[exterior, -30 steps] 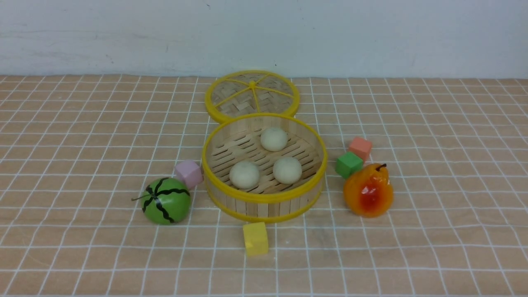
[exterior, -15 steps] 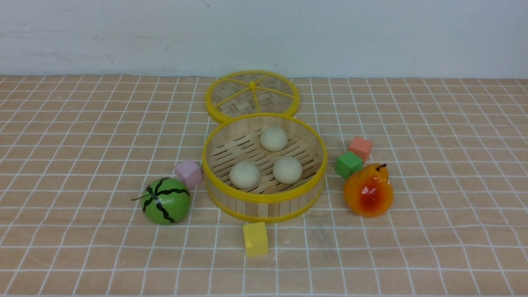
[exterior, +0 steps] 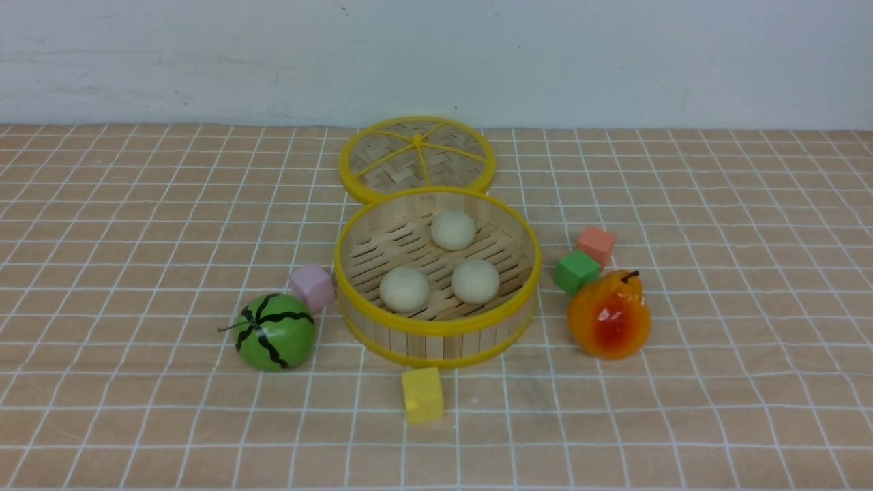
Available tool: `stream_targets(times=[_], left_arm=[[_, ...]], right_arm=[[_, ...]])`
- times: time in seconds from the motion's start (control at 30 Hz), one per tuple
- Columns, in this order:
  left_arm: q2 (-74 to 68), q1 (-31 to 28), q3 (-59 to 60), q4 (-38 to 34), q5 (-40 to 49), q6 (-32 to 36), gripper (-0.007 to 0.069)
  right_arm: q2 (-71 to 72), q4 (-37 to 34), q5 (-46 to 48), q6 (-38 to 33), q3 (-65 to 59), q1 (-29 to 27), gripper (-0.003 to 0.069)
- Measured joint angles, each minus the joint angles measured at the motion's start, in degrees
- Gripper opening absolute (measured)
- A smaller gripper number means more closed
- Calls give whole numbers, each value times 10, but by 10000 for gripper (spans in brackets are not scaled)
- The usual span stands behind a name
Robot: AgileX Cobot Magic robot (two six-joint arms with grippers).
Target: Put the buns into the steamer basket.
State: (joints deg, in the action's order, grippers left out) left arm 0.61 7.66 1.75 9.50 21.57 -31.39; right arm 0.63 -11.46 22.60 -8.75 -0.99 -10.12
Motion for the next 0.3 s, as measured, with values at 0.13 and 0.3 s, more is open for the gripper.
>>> stream_targets(times=[0.13, 0.3], left_arm=[[0, 0, 0, 0, 0, 0, 239], [0, 0, 0, 0, 0, 0, 239]], right_arm=[[0, 0, 0, 0, 0, 0, 89], [0, 0, 0, 0, 0, 0, 95]])
